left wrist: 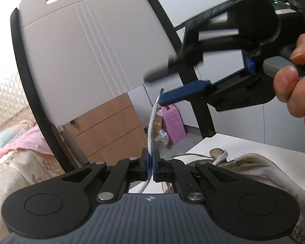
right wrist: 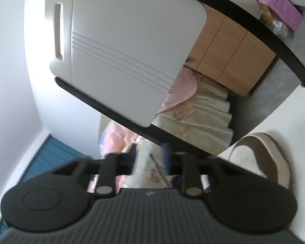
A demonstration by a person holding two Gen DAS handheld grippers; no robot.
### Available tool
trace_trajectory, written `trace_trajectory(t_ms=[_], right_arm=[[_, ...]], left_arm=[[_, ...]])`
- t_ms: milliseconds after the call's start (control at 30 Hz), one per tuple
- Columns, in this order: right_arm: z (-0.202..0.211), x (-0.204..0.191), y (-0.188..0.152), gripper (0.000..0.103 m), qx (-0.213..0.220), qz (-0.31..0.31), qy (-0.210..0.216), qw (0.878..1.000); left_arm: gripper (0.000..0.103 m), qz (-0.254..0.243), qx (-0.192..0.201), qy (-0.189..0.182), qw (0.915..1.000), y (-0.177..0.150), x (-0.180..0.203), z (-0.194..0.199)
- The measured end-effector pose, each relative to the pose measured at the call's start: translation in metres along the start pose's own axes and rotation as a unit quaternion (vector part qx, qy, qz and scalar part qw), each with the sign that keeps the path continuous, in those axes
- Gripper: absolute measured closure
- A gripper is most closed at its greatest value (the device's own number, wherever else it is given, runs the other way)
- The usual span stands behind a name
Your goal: Lace up shoes with both hands
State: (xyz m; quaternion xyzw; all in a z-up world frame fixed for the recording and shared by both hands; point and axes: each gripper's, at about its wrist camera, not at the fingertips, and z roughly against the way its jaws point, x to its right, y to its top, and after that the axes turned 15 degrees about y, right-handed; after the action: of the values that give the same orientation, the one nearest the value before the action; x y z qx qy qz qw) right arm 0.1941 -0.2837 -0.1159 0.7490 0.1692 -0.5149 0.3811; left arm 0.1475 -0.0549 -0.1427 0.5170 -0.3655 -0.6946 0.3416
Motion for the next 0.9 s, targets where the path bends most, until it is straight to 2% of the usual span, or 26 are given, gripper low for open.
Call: trace_trajectory(t_ms=[233, 300, 333, 367, 500, 600, 800, 867, 900], right_arm=[[0.003, 0.005, 0.001, 0.1, 0.012, -0.007, -0.016, 1.0], [0.004, 0.007, 0.001, 0.1, 0.014, -0.011, -0.024, 1.0], [0.004, 0.008, 0.001, 0.1, 0.014, -0.015, -0.026, 0.999], [0.004, 0.009, 0.001, 0.1, 0.013, -0.018, -0.028, 0.999], [-0.001, 0.01, -0.002, 0.1, -0.004, -0.015, -0.031, 0.999], [-0.007, 0.008, -0.006, 0.1, -0.024, -0.013, -0.026, 0.999], [-0.013, 0.006, -0.011, 0.1, -0.045, -0.002, -0.027, 0.999], [-0.014, 0.007, -0.012, 0.1, -0.045, -0.006, -0.027, 0.999], [-0.014, 0.008, -0.012, 0.1, -0.045, -0.009, -0.027, 0.999]], left_arm=[[0.096, -0.004, 0.018, -0.011, 0.9998, 0.002, 0.0, 0.006], [0.074, 0.005, 0.019, -0.014, 0.9997, 0.004, -0.003, 0.008], [0.052, 0.007, 0.023, -0.014, 0.9996, 0.004, -0.004, 0.008], [0.048, 0.009, 0.028, -0.014, 0.9995, 0.004, -0.005, 0.009], [0.048, 0.009, 0.04, -0.01, 0.9991, 0.005, -0.007, 0.011], [0.055, -0.006, 0.05, -0.01, 0.9987, 0.004, -0.004, 0.012], [0.081, -0.027, 0.056, -0.009, 0.998, 0.005, 0.0, 0.012], [0.098, -0.022, 0.053, -0.011, 0.9983, 0.006, -0.002, 0.011], [0.099, -0.02, 0.052, -0.011, 0.9984, 0.006, -0.003, 0.011]])
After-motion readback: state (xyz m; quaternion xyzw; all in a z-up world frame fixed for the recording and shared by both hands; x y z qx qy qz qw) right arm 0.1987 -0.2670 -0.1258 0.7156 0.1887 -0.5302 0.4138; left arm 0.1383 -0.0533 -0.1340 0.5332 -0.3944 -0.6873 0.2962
